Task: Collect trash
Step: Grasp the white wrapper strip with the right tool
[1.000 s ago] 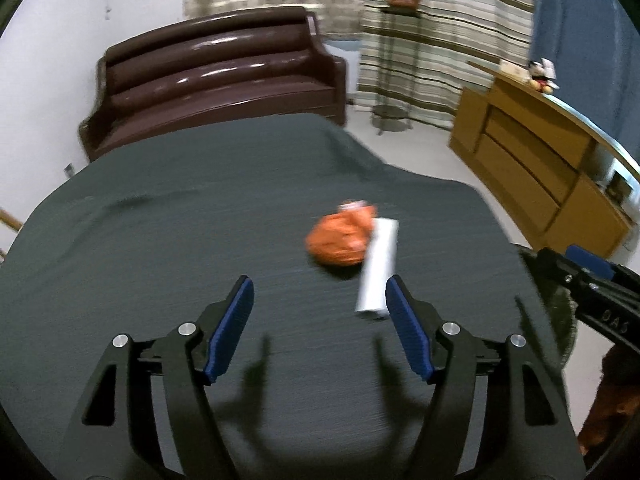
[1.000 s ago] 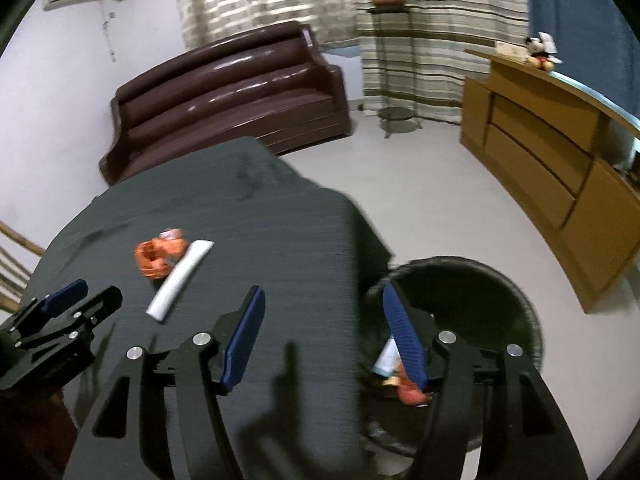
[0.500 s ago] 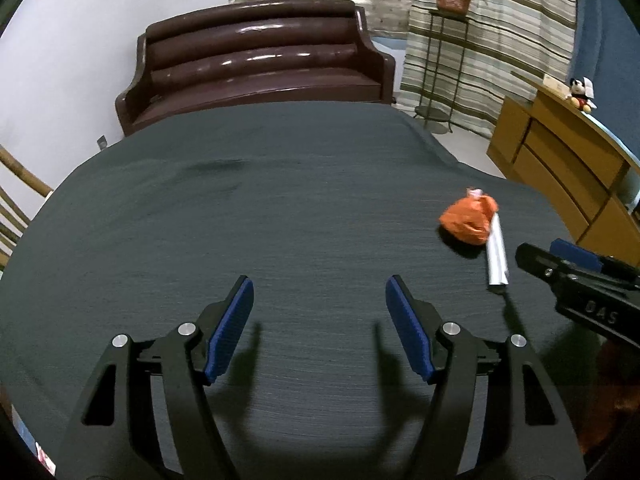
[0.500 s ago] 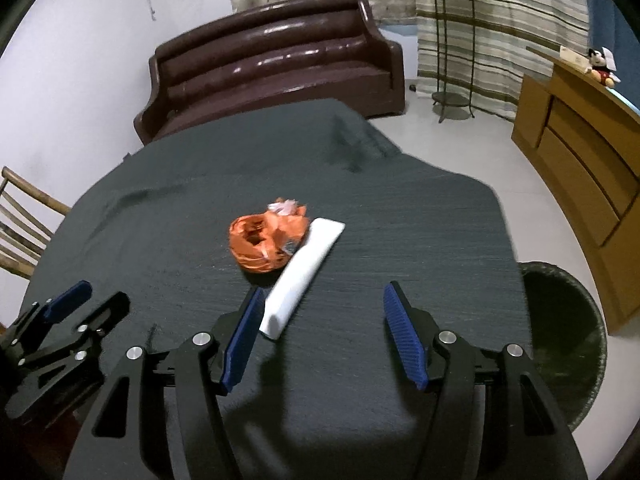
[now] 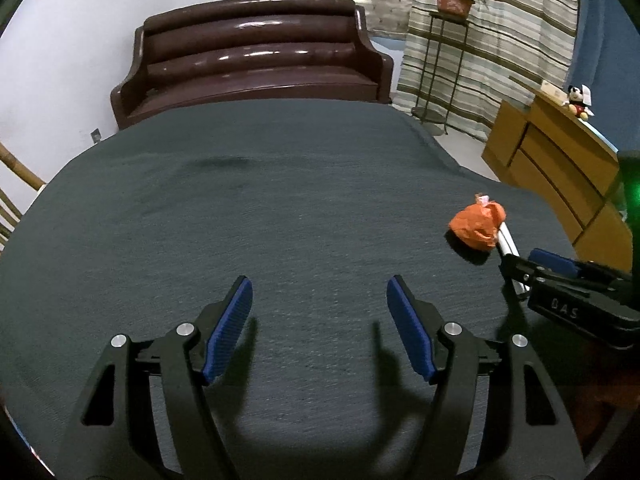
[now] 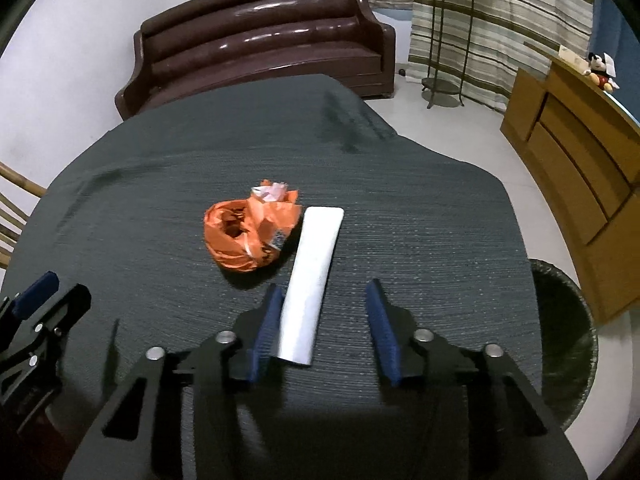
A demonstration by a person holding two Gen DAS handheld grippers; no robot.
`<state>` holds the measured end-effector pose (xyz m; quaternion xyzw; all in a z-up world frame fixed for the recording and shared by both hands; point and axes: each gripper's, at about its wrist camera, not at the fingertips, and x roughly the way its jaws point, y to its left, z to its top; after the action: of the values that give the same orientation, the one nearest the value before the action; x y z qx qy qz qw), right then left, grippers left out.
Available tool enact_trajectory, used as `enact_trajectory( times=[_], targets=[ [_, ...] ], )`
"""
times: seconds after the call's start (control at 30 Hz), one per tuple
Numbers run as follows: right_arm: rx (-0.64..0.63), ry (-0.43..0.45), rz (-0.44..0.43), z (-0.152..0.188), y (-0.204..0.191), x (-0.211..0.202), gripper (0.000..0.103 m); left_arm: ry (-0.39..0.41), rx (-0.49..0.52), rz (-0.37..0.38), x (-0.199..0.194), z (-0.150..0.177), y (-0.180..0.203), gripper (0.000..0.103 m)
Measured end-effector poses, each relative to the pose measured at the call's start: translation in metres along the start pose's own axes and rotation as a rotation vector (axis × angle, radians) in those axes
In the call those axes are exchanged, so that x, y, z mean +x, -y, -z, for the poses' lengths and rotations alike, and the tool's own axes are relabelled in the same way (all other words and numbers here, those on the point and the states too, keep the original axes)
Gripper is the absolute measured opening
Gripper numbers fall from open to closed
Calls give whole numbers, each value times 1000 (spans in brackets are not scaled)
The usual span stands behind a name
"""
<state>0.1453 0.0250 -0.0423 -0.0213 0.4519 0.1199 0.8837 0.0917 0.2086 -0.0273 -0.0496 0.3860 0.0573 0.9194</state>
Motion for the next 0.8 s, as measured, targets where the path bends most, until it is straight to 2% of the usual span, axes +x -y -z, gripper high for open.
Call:
enact_trajectory(
  times=[0.13,0.33,0.43,0.8],
  targets=[
    [-10,6,-2,2,3,-1,20,0,18,27,2,-2,11,68],
    [-1,24,-14,3,15,-5,18,5,63,59,6,-6,37,69],
    [-1,47,-2,3,21,-11,18,4,85,75,9,-9,51,75],
    [66,86,1,1,59,-21,18,-13,166,111,29,-24,95,75]
  ],
)
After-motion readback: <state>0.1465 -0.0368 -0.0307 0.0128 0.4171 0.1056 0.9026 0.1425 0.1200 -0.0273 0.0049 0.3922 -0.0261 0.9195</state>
